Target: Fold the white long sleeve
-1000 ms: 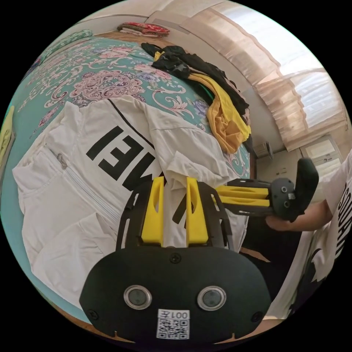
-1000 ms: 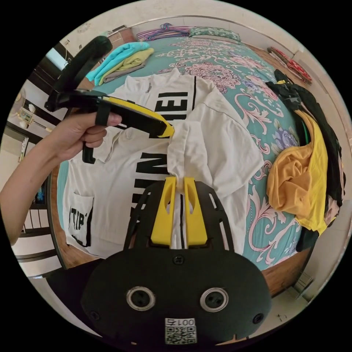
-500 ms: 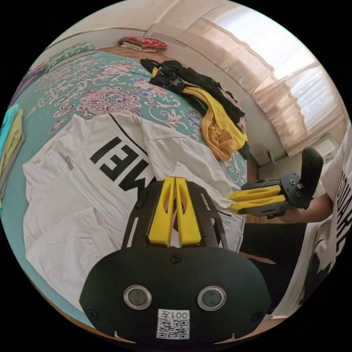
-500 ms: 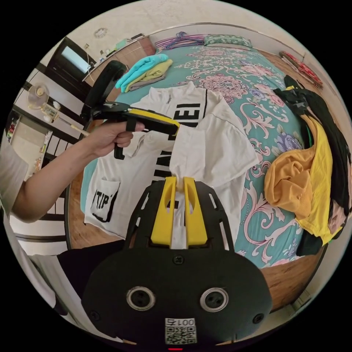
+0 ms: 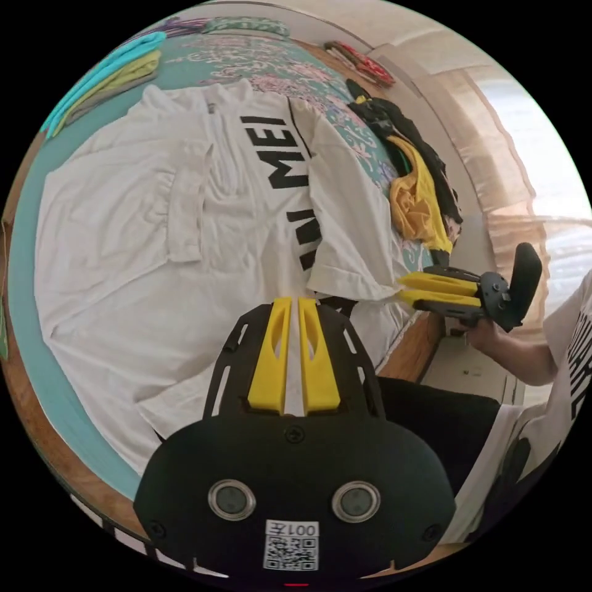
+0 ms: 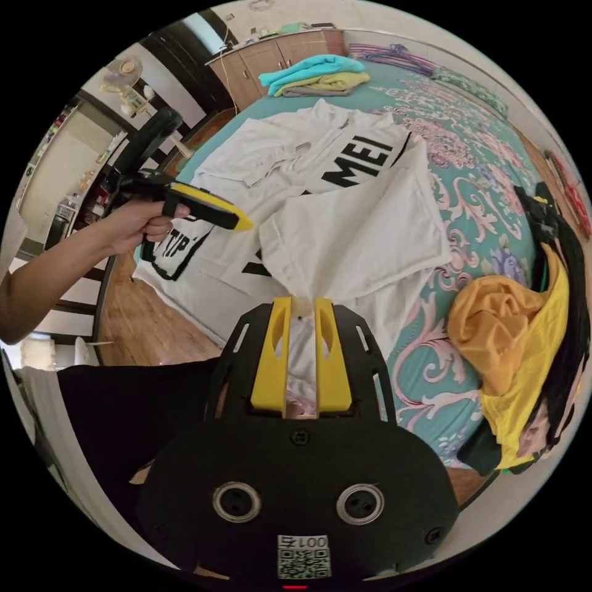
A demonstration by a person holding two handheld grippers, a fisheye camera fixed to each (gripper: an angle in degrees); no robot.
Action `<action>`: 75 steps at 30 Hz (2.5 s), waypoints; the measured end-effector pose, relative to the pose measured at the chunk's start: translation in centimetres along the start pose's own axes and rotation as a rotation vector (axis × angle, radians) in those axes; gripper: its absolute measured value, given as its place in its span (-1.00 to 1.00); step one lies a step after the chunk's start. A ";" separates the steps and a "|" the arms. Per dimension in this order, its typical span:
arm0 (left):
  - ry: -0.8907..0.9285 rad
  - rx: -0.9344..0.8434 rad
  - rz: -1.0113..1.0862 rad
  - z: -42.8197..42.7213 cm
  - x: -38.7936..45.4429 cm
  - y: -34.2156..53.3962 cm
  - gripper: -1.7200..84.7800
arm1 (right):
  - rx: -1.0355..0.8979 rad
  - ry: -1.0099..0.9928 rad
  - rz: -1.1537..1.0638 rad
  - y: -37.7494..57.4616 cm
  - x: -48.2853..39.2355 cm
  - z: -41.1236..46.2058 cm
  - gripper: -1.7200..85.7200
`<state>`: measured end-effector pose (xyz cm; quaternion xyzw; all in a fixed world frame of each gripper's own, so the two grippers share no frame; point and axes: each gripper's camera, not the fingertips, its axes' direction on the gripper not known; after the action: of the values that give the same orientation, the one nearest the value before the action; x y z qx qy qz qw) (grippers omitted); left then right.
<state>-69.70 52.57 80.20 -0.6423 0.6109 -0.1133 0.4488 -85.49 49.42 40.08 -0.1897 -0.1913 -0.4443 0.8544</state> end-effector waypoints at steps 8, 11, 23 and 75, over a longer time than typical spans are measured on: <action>0.066 0.222 0.053 -2.5 -0.2 -9.2 -0.94 | 0.062 0.199 0.016 -0.4 6.2 -1.4 -0.83; 0.096 0.184 0.146 -1.3 0.2 -14.3 -0.90 | 0.029 0.279 -0.041 -0.6 5.9 -0.4 -0.81; 0.269 0.041 0.350 1.4 0.7 -25.7 -0.97 | 0.099 0.466 -0.259 -2.7 6.0 4.9 -0.84; 0.061 -0.194 0.644 1.8 5.9 -17.4 -0.87 | 0.155 -0.021 0.061 -3.9 10.9 -2.4 -0.78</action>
<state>-55.21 45.57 89.21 -0.4524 0.8034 0.0738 0.3800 -82.59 38.63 44.06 -0.1334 -0.2284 -0.3999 0.8776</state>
